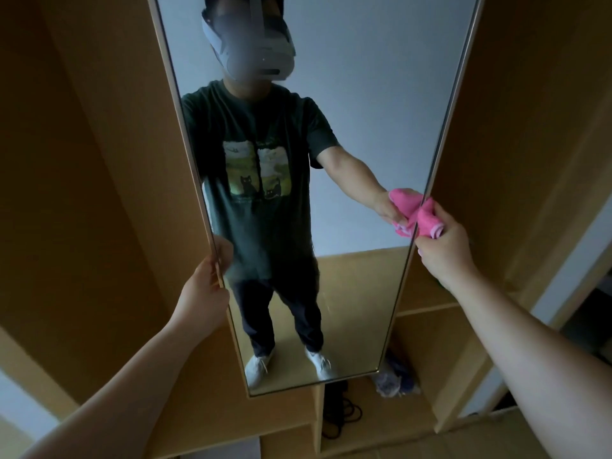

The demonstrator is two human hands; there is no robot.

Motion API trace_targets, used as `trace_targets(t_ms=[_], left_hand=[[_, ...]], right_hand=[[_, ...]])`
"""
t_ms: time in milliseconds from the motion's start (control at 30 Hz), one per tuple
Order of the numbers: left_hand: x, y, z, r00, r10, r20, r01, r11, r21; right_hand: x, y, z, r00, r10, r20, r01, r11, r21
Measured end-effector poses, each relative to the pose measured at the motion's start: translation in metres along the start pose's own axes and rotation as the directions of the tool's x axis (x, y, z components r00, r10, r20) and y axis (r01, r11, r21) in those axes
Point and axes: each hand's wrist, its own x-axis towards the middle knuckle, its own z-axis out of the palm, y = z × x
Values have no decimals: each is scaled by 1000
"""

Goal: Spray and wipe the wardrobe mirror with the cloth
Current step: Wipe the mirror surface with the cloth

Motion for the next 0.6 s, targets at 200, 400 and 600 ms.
trace_targets(t_ms=[200, 400, 600], left_hand=[[-8, -15, 8, 997, -82, -12, 82, 996, 38], [-14, -24, 19, 990, -137, 23, 138, 990, -17], [-20, -35, 28, 985, -169, 21, 169, 986, 4]], right_hand=[[-8, 11, 5, 1000, -1, -9, 0, 999, -53], [-15, 27, 10, 998, 53, 27, -52, 998, -39], [-26, 47, 16, 995, 80, 52, -76, 995, -66]])
